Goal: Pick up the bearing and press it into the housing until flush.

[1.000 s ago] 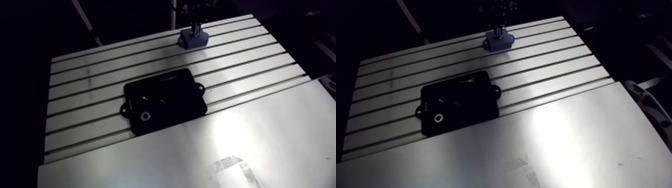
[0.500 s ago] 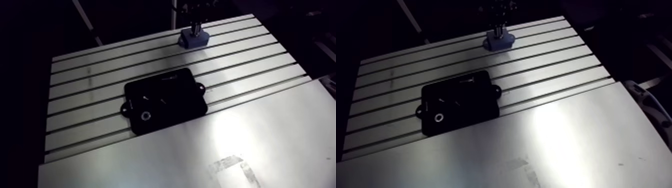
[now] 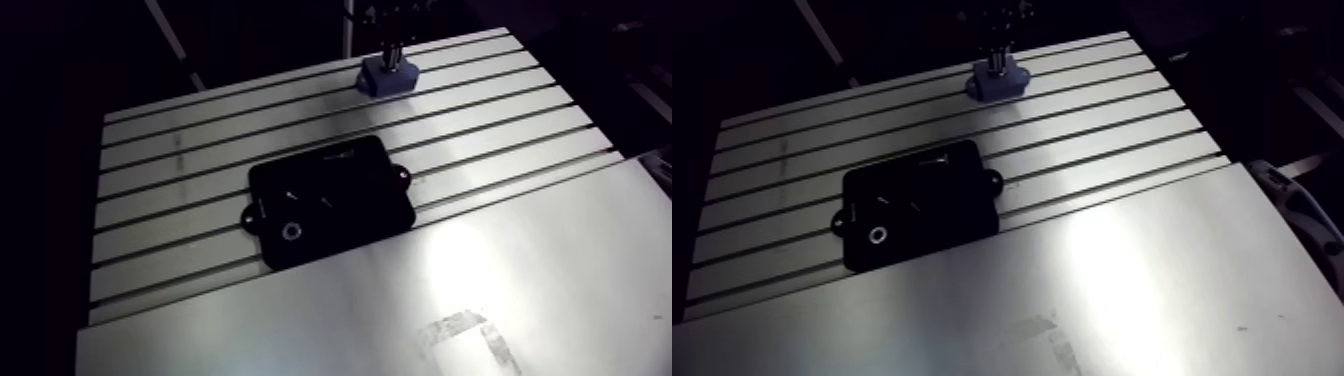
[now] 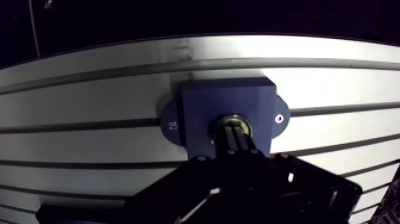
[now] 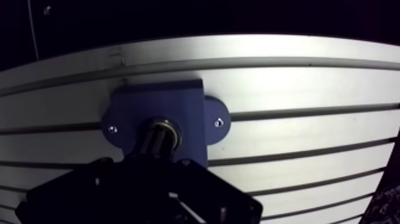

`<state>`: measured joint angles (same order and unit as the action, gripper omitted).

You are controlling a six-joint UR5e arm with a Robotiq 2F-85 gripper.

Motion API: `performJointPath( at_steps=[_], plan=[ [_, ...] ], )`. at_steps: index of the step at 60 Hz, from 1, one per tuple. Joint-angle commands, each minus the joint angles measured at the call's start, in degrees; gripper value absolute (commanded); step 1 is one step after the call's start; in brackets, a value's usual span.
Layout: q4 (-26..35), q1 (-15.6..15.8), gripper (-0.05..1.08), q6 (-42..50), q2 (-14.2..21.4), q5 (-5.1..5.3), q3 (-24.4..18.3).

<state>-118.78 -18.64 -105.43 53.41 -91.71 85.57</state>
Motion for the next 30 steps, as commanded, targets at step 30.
performJointPath(
  at_steps=[30],
  plan=[
    [-0.01, -0.09, 1.08, 0.00, -0.54, 0.00, -0.27]
  ],
)
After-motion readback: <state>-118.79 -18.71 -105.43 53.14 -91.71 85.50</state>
